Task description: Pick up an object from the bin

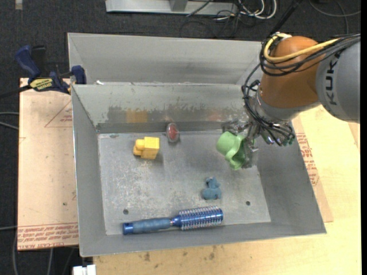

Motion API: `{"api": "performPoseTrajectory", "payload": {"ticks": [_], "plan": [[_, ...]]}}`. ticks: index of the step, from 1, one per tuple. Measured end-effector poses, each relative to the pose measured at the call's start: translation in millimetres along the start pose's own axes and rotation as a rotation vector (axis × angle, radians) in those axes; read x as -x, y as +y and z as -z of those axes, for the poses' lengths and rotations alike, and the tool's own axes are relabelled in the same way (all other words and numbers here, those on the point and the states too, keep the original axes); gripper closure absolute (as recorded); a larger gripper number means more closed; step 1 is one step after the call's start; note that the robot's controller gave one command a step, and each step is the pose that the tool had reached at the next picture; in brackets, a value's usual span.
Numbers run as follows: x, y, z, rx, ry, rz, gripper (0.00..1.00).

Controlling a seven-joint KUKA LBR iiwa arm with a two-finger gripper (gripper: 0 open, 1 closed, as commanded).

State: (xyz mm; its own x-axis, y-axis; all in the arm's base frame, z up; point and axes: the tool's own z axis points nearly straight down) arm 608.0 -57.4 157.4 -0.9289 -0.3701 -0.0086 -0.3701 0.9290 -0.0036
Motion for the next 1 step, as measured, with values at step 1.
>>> {"api": "performPoseTrajectory", "payload": {"ticks": [1], "plan": [[1.0, -0.3, 7.7, 0.002, 0.004, -0.002, 1.00]]}}
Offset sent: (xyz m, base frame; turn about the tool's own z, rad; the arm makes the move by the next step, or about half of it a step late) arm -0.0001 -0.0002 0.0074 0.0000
